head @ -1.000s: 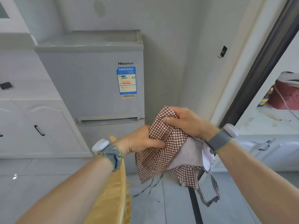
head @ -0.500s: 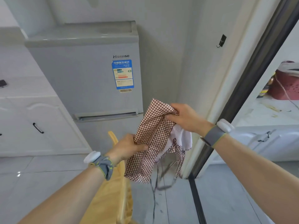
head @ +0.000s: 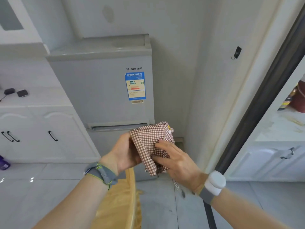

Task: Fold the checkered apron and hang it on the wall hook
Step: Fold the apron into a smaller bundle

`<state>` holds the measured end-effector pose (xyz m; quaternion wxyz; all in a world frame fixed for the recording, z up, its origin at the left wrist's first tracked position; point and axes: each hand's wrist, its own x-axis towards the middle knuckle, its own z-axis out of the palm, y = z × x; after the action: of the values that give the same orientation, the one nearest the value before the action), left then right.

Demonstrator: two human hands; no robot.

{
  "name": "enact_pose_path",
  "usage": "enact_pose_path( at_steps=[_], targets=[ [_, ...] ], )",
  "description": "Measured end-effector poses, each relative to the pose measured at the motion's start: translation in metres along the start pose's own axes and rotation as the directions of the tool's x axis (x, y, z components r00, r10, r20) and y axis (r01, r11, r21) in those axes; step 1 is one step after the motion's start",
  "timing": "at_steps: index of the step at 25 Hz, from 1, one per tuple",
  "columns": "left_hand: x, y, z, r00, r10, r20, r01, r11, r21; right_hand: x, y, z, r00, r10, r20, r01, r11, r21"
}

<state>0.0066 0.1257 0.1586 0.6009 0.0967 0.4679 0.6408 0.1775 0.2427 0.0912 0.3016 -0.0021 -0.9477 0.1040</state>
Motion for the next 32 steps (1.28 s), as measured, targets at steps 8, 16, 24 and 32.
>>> enact_pose_path(
  at_steps=[8,16,24,32],
  targets=[
    [-0.012,-0.02,0.003,0.822,0.532,-0.203,-0.098,0.484,0.87,0.033,-0.008,-0.034,0.978,0.176,0.116,-0.208,0.887,0.413],
    [-0.026,0.025,0.015,0.788,0.589,0.178,-0.4,0.27,0.876,0.08,0.013,-0.056,0.832,0.462,0.307,-0.554,0.702,0.447],
    [-0.011,-0.018,-0.011,0.979,0.176,0.099,-0.192,0.962,0.192,0.049,-0.018,-0.028,0.517,0.753,0.407,-0.412,-0.198,0.89],
    [-0.002,-0.011,0.006,0.894,0.411,-0.179,-0.249,0.786,0.565,0.032,-0.002,-0.049,0.652,0.555,0.517,-0.606,-0.028,0.795]
  ],
)
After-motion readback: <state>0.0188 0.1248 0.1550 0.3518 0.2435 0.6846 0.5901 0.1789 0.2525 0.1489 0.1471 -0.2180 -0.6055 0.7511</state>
